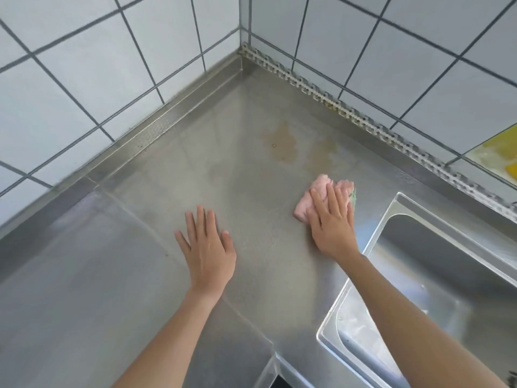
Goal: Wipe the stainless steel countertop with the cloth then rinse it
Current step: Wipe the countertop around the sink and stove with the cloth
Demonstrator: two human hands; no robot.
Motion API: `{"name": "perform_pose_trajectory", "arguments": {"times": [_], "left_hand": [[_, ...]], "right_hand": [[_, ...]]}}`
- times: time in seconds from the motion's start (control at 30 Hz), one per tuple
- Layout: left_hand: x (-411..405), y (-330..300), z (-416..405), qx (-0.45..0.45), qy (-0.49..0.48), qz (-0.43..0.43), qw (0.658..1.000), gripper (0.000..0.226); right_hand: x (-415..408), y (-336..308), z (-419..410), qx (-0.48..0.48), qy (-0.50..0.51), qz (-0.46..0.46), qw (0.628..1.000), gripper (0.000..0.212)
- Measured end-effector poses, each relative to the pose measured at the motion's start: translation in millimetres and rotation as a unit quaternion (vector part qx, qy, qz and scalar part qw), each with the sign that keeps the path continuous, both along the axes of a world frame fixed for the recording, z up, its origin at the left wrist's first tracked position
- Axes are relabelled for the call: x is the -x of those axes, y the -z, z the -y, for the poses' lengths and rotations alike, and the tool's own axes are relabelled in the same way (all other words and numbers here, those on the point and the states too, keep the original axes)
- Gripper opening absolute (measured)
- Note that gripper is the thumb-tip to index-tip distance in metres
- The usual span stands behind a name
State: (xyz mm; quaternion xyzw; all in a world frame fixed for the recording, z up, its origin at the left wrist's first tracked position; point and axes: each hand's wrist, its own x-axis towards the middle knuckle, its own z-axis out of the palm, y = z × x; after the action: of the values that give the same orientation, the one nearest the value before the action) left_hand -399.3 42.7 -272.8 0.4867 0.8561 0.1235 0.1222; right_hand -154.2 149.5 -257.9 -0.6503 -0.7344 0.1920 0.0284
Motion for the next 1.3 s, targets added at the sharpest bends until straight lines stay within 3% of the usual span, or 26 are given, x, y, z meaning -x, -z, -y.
{"name": "perform_pose_trajectory", "arguments": {"times": [0.07, 0.1, 0.23, 0.33, 0.43, 0.6, 0.77, 0.83, 0.93, 1.1, 1.2, 1.3], "left_hand": [[-6, 5, -6, 0.006, -0.025, 0.001, 1.000, 0.060], [-8, 8, -5, 0.008, -0.025, -0.012, 1.000, 0.061], [-10, 18, -1, 0.006, -0.015, -0.077, 0.997, 0.063], [-10, 23, -2, 0.002, -0.017, -0.094, 0.995, 0.063], [-11, 24, -2, -0.001, -0.018, -0.099, 0.995, 0.062], [-12, 20, -2, 0.000, -0.022, -0.103, 0.994, 0.062], [-14, 22, -2, -0.007, -0.030, -0.109, 0.994, 0.063], [-14, 22, -2, -0.008, -0.030, -0.114, 0.993, 0.063], [-15, 17, -2, -0.002, -0.029, -0.118, 0.993, 0.063], [-6, 6, -12, -0.022, -0.030, -0.096, 0.995, 0.059], [7, 2, -34, -0.057, -0.006, -0.084, 0.995, 0.057], [1, 2, -66, -0.046, -0.040, -0.058, 0.996, 0.062]], "right_hand": [[40, 0, -27, 0.022, 0.107, -0.018, 0.994, 0.054], [60, 0, -32, 0.029, 0.113, -0.021, 0.993, 0.055], [99, 10, 15, -0.024, -0.088, -0.015, 0.996, 0.055], [57, 18, 67, -0.055, -0.209, -0.017, 0.976, 0.053], [-15, 17, 77, -0.058, -0.263, 0.005, 0.963, 0.055], [-85, 5, 3, -0.015, -0.146, 0.044, 0.988, 0.061], [-13, 9, -83, 0.017, 0.076, 0.027, 0.997, 0.061], [35, 9, -87, 0.017, 0.035, 0.017, 0.999, 0.060], [74, 8, -49, -0.001, -0.115, 0.007, 0.993, 0.057], [5, 7, 18, -0.024, -0.251, 0.003, 0.968, 0.055], [-68, 2, 1, -0.007, -0.230, 0.053, 0.972, 0.059], [-101, -4, -57, 0.027, -0.135, 0.077, 0.987, 0.061]]}}
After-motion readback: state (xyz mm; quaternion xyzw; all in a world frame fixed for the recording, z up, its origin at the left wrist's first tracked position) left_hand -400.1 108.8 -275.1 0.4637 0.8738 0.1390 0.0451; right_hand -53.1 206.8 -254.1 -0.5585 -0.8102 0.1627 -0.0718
